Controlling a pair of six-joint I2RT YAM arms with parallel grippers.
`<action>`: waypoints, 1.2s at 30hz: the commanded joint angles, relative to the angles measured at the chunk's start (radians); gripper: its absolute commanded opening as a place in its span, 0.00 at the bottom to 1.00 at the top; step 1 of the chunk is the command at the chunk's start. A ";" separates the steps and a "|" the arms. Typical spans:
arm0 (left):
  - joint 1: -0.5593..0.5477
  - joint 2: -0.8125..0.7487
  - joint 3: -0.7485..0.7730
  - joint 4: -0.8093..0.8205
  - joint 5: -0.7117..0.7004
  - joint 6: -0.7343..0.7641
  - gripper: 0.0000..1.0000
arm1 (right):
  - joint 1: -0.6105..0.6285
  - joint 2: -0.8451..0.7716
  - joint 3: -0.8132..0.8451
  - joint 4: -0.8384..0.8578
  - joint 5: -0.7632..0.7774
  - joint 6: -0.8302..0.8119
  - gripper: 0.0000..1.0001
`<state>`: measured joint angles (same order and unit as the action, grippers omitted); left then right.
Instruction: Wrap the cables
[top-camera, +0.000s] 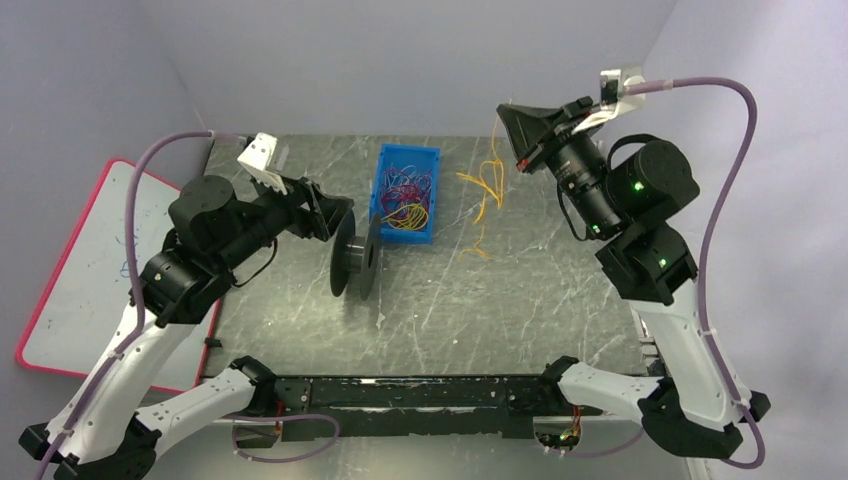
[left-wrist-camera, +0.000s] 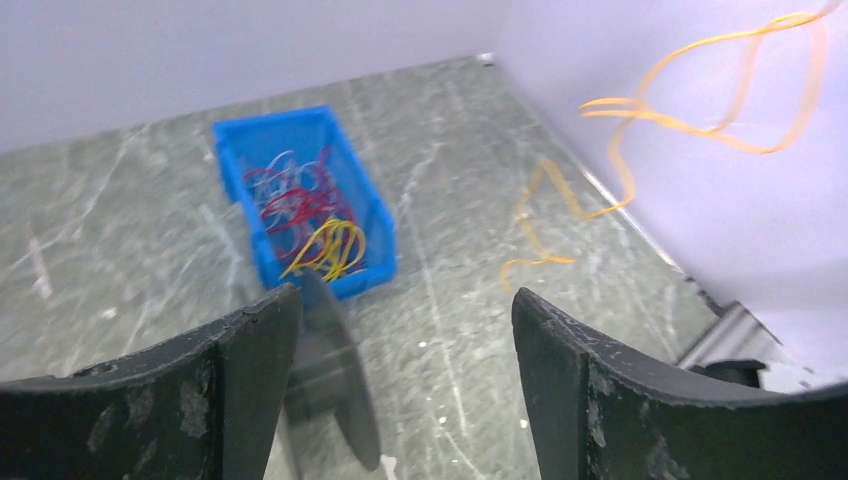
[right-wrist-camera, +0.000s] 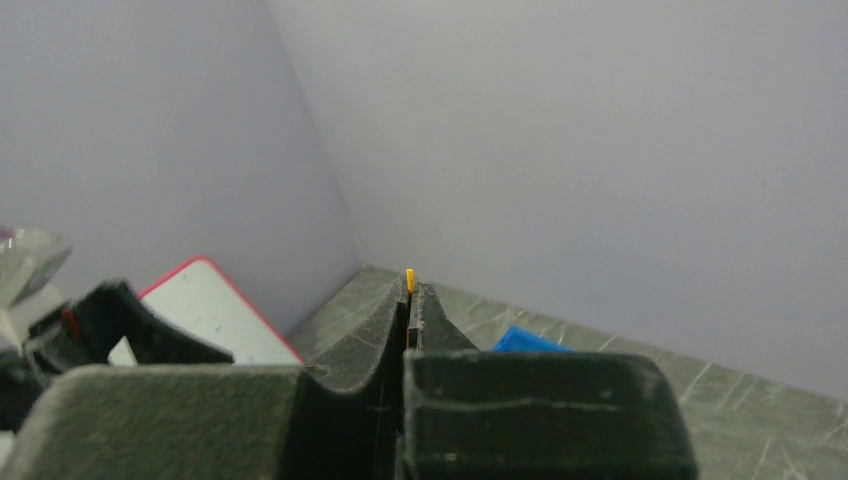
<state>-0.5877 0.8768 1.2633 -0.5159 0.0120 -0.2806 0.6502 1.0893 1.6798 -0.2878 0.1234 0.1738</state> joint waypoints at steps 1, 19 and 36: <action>0.003 0.018 0.040 0.082 0.249 -0.017 0.82 | 0.002 -0.070 -0.060 -0.064 -0.144 0.021 0.00; 0.002 0.222 -0.088 0.410 0.890 -0.031 0.88 | 0.003 -0.174 -0.204 -0.008 -0.605 0.095 0.00; -0.104 0.355 -0.133 0.416 0.961 0.000 0.80 | 0.002 -0.154 -0.254 0.053 -0.656 0.125 0.00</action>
<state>-0.6674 1.2312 1.1278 -0.1165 0.9657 -0.3161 0.6502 0.9333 1.4361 -0.2726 -0.5117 0.2840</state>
